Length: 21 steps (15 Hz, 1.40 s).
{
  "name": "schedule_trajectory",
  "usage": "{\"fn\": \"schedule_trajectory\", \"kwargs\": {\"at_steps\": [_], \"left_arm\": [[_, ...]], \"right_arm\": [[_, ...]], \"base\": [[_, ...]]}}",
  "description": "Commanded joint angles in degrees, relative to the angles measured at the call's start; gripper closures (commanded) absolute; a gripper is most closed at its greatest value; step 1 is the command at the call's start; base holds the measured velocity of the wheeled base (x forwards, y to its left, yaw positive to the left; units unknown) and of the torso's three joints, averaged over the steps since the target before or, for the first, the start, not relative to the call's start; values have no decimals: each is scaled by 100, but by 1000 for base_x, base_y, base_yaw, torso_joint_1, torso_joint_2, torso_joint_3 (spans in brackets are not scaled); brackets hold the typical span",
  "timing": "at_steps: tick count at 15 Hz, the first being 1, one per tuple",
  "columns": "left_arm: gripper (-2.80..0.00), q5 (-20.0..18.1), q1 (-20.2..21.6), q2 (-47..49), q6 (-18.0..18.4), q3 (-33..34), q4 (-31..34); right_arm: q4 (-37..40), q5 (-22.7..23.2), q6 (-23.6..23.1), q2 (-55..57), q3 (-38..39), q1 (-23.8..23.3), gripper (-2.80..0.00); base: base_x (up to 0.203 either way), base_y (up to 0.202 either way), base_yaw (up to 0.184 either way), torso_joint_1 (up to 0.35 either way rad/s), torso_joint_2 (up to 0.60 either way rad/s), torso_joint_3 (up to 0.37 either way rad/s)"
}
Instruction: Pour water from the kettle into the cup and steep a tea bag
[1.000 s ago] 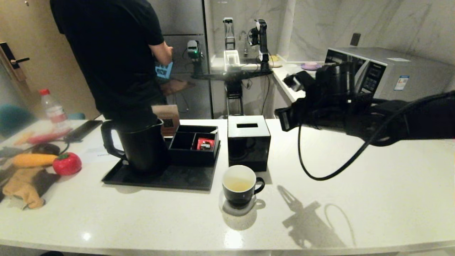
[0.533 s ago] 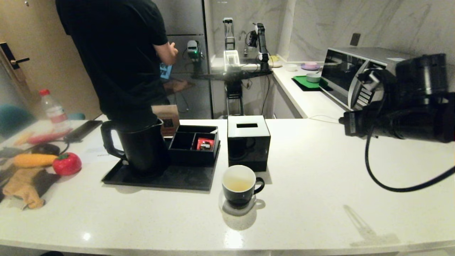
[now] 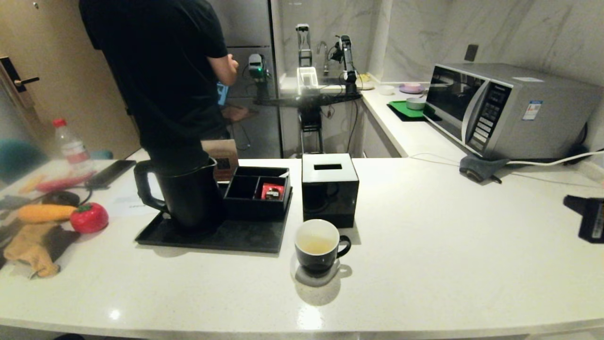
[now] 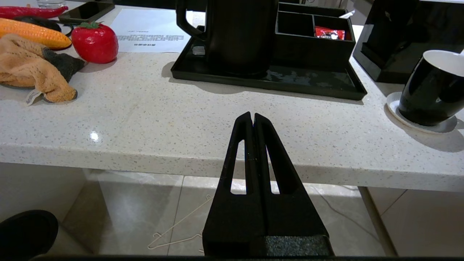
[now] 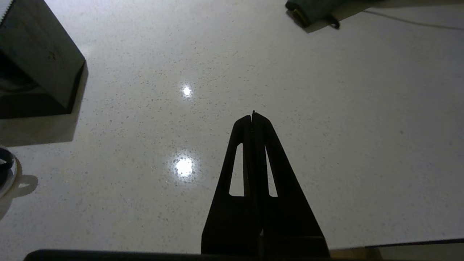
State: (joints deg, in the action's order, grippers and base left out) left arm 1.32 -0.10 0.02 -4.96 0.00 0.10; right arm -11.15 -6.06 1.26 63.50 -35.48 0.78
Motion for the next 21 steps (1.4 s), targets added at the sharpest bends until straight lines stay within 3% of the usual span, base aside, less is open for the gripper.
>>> {"fn": "schedule_trajectory", "kwargs": {"at_steps": [1, 5, 9, 14, 16, 21], "left_arm": [[0, 0, 1, -2, -5, 0, -1], [0, 0, 1, -2, -5, 0, -1], [0, 0, 1, -2, -5, 0, -1], [0, 0, 1, -2, -14, 0, -1], [0, 0, 1, -2, -14, 0, -1], [0, 0, 1, -2, -14, 0, -1]], "right_arm": [[-321, 7, -14, -1355, 873, -60, 0], [-939, 188, -19, -2706, 2216, -76, 0], [-937, 506, -276, -4009, 3460, -348, 0], [535, 672, -410, -4744, 3548, -530, 0], [1052, 641, -463, -4889, 3548, -356, 0], [1106, 630, -412, -6078, 3548, -89, 0]], "base": [[0, 0, 0, 0, 0, 0], [0, 0, 0, 0, 0, 0], [0, 0, 0, 0, 0, 0], [0, 0, 0, 0, 0, 0], [0, 0, 0, 0, 0, 0], [0, 0, 0, 0, 0, 0]]}}
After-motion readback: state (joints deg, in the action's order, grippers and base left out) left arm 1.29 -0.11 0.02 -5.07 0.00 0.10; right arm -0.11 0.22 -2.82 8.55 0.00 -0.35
